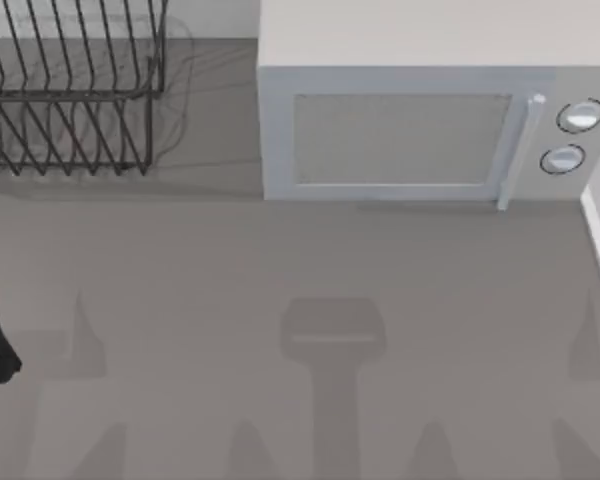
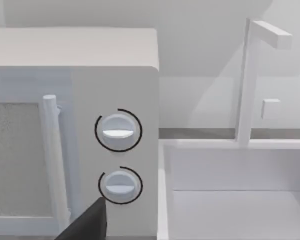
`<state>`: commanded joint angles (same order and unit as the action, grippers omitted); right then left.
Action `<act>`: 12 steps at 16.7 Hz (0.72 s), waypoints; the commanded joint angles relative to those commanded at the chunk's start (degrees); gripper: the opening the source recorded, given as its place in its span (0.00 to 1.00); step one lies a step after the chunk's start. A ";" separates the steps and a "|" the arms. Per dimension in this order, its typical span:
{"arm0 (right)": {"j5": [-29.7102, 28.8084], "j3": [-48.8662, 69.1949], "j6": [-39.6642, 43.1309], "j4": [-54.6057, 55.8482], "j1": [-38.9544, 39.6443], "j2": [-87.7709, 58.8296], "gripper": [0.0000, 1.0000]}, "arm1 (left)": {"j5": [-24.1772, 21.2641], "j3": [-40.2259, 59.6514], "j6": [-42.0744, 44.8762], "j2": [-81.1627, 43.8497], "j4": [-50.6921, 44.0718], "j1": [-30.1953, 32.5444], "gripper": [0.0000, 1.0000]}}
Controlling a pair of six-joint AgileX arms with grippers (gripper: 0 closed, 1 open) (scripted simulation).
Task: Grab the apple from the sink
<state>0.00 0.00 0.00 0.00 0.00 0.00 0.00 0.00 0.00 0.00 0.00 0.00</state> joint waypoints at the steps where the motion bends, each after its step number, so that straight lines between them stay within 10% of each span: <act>1: 0.00 0.00 0.00 0.00 0.00 0.00 1.00 | 0.00 0.00 0.00 0.00 0.00 0.00 1.00; 12: -0.07 33.57 5.81 -21.17 -6.18 -37.89 1.00 | 0.00 0.00 0.00 0.00 0.00 0.00 1.00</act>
<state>-0.07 33.57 5.81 -21.17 -6.18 -37.89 0.00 0.00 0.00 0.00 0.00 0.00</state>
